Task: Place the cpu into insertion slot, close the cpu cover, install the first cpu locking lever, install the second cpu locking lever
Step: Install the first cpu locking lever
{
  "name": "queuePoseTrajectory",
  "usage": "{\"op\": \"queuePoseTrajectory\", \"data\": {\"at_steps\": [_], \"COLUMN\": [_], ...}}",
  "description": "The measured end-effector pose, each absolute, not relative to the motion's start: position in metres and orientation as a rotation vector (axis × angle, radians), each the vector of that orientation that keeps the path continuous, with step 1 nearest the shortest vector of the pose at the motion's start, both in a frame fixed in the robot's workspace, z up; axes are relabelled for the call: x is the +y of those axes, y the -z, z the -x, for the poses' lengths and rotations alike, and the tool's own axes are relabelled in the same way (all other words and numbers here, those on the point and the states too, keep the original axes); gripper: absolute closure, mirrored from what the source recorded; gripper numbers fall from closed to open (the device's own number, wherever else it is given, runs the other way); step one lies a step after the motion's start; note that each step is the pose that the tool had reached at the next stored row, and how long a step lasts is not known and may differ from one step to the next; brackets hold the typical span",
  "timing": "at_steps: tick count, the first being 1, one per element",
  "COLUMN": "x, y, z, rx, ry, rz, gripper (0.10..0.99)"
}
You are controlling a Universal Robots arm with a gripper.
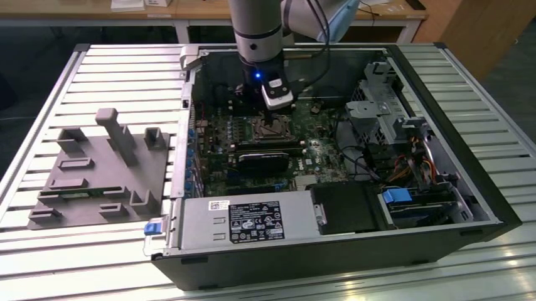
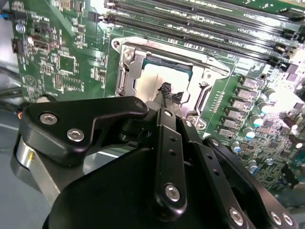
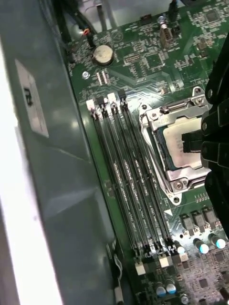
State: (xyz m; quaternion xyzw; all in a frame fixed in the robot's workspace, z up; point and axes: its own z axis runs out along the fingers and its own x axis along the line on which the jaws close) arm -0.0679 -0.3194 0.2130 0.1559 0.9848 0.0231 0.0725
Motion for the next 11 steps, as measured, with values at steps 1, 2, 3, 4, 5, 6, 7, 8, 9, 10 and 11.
{"op": "queuePoseTrajectory", "data": {"at_steps": [1, 2, 3, 4, 5, 6, 7, 8, 9, 10, 11], "x": [-0.319, -0.319, -0.319, -0.319, -0.320, -0.319, -0.319, -0.319, -0.319, -0.319, -0.319], "y": [-0.213, -0.213, -0.213, -0.213, -0.214, -0.215, -0.217, -0.219, -0.221, -0.224, -0.226], "z": [0.068, 0.068, 0.068, 0.068, 0.068, 0.068, 0.068, 0.068, 0.068, 0.068, 0.068], "rx": [2.962, 2.963, 2.964, 2.964, 2.965, 2.965, 2.965, 2.964, 2.964, 2.964, 2.964], "ry": [-0.069, -0.064, -0.058, -0.055, -0.054, -0.054, -0.054, -0.054, -0.054, -0.053, -0.053], "rz": [-0.451, -0.438, -0.431, -0.428, -0.427, -0.426, -0.426, -0.426, -0.426, -0.426, -0.426], "gripper": [0.980, 0.980, 0.980, 0.980, 0.980, 0.980, 0.980, 0.980, 0.980, 0.980, 0.980]}}
